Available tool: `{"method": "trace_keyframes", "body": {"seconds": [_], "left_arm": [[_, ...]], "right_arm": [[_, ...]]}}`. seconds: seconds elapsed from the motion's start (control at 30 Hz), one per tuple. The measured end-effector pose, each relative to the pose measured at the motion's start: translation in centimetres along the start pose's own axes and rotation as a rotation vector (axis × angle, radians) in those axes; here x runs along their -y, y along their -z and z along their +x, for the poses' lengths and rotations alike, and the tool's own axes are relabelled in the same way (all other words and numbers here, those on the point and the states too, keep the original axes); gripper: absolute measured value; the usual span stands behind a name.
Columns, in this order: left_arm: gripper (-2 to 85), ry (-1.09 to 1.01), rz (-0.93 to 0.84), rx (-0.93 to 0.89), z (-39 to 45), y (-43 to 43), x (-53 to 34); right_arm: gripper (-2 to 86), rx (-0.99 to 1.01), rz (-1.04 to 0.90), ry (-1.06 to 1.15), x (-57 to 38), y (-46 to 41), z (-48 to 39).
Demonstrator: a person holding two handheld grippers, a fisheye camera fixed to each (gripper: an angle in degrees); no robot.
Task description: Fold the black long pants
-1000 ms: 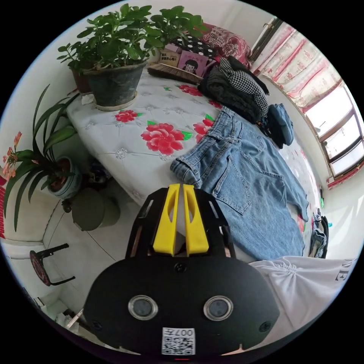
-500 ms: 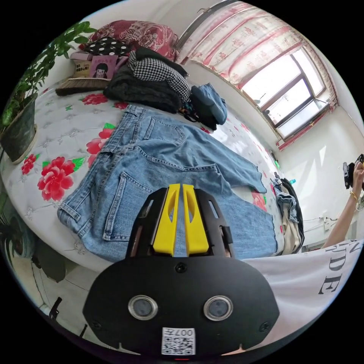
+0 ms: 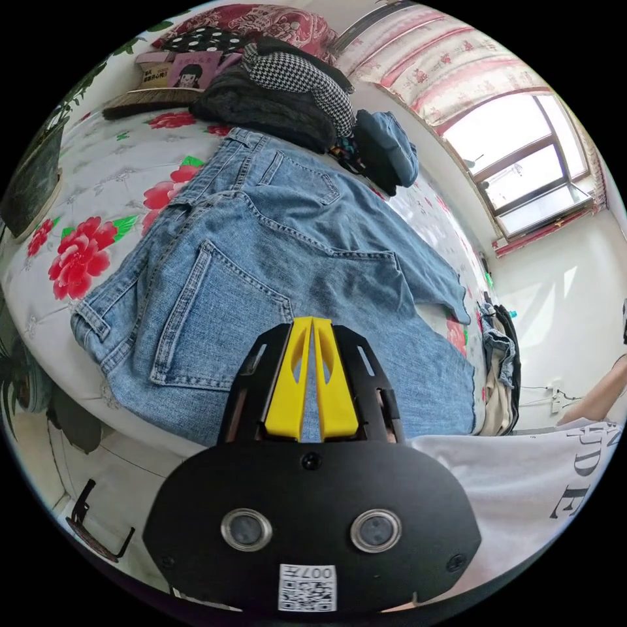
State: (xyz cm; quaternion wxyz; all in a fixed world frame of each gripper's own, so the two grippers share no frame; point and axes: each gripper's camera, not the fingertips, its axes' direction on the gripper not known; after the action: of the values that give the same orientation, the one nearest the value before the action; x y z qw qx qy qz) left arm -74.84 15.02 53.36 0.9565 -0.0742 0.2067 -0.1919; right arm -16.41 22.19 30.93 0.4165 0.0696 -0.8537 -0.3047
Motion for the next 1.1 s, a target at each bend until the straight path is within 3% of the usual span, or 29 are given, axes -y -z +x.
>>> {"method": "trace_keyframes", "body": {"seconds": [0.1, 0.17, 0.27, 0.33, 0.37, 0.43, 0.5, 0.67, 0.83, 0.9, 0.97, 1.07, 1.1], "left_arm": [[-1.0, -0.042, -0.006, 0.005, 1.9, -0.9, 2.0], [-0.9, -0.087, -0.008, 0.002, 3.9, -1.9, 3.9], [-0.7, -0.162, -0.020, -0.001, 7.1, -3.7, 6.5], [-0.5, -0.223, -0.031, 0.010, 9.2, -5.0, 8.0], [-0.3, -0.264, -0.048, 0.021, 10.7, -5.9, 8.9], [0.1, -0.328, -0.076, 0.030, 13.0, -7.4, 10.0], [0.4, -0.388, -0.106, 0.043, 15.1, -8.9, 10.9], [1.5, -0.490, -0.238, 0.168, 19.2, -13.6, 11.7], [0.4, -0.589, -0.179, 0.207, 21.3, -13.3, 11.0], [0.0, -0.585, -0.188, 0.178, 21.5, -13.1, 11.4], [-0.6, -0.571, -0.231, 0.072, 21.5, -12.1, 12.5], [-0.8, -0.589, -0.037, -0.027, 21.3, -7.3, 14.3], [-0.7, -0.588, 0.004, -0.012, 21.1, -6.4, 14.9]], "right_arm": [[-0.3, 0.000, -0.071, 0.037, 0.2, -0.4, 1.0], [-0.1, -0.121, -0.170, 0.094, 0.5, 0.3, 1.4], [0.4, -0.706, -0.295, 0.091, -0.1, 4.2, 3.7], [1.3, -1.293, -0.427, 0.095, -2.7, 8.7, 7.3], [1.5, -1.428, -0.482, 0.073, -3.5, 9.9, 8.7], [2.2, -1.785, -0.775, -0.062, -7.8, 15.0, 15.7], [2.6, -1.910, -0.927, -0.206, -11.3, 18.8, 21.1], [3.6, -1.924, -1.213, -0.485, -18.8, 26.1, 34.4], [4.7, -2.036, -1.495, -0.651, -25.0, 32.8, 44.9], [5.0, -2.093, -1.507, -0.524, -24.6, 32.8, 46.8], [5.0, -2.072, -1.459, -0.572, -23.0, 33.1, 49.2], [5.4, -1.988, -1.393, -0.701, -19.5, 32.8, 52.8], [5.6, -1.878, -1.365, -0.684, -17.7, 31.7, 53.5]]}}
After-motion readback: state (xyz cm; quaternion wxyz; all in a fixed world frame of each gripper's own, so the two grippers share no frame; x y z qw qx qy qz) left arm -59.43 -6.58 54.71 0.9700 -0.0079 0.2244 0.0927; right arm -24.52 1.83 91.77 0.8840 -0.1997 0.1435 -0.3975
